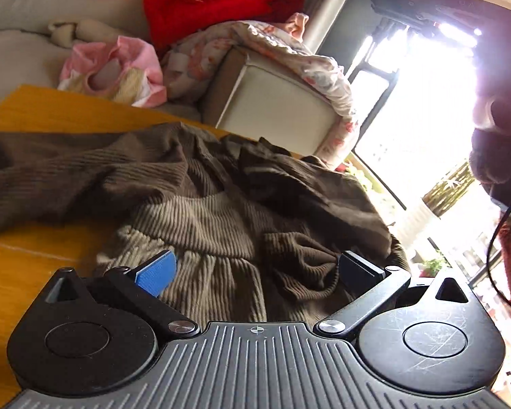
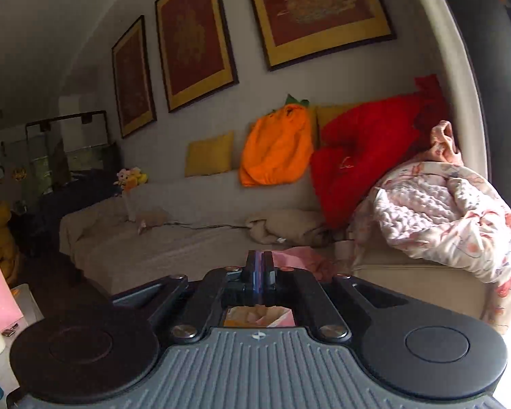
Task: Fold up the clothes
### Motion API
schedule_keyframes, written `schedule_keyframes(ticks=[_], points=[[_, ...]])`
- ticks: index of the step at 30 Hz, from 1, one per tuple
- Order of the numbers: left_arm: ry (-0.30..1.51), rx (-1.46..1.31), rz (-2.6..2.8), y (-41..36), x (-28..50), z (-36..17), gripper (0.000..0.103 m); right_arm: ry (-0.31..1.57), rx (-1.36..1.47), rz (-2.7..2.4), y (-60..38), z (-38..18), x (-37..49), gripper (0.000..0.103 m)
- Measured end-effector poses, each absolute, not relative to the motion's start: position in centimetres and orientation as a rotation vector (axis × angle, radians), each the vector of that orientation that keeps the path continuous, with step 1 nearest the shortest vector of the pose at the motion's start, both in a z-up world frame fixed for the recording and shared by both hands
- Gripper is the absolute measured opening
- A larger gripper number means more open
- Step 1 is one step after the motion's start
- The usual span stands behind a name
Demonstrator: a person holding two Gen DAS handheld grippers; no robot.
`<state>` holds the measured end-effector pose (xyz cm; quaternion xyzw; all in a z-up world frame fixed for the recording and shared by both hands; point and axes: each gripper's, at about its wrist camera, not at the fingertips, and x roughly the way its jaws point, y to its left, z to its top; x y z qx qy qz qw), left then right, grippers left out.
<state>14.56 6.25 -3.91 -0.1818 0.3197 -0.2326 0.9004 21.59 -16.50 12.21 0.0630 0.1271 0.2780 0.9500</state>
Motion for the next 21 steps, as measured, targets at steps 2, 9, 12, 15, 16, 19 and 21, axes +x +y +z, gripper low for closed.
schedule_keyframes(ticks=[2, 9, 12, 15, 16, 19, 21], points=[[0.663, -0.408, -0.512, 6.6, 14.4, -3.8, 0.103, 0.262, 0.107, 0.552, -17.0, 12.0, 21.2, 0.004], [0.689, -0.529, -0.561, 6.1, 16.7, -3.1, 0.103, 0.322, 0.04, 0.424, -21.6, 9.9, 20.3, 0.05], [0.705, -0.504, -0.543, 5.1, 17.7, -2.9, 0.103, 0.377, -0.032, 0.361, -23.3, 7.4, 18.7, 0.063], [0.735, -0.414, -0.465, 3.8, 18.5, -3.2, 0.1, 0.453, -0.174, 0.384, -21.7, 4.0, 17.5, 0.07], [0.743, -0.388, -0.44, 3.5, 18.6, -3.2, 0.1, 0.479, -0.23, 0.401, -20.6, 2.7, 17.1, 0.07], [0.758, -0.319, -0.364, 3.2, 18.7, -3.1, 0.1, 0.541, -0.314, 0.444, -17.5, -0.5, 17.0, 0.071], [0.762, -0.287, -0.338, 3.3, 18.5, -3.0, 0.1, 0.567, -0.347, 0.418, -15.8, -2.1, 17.9, 0.071]])
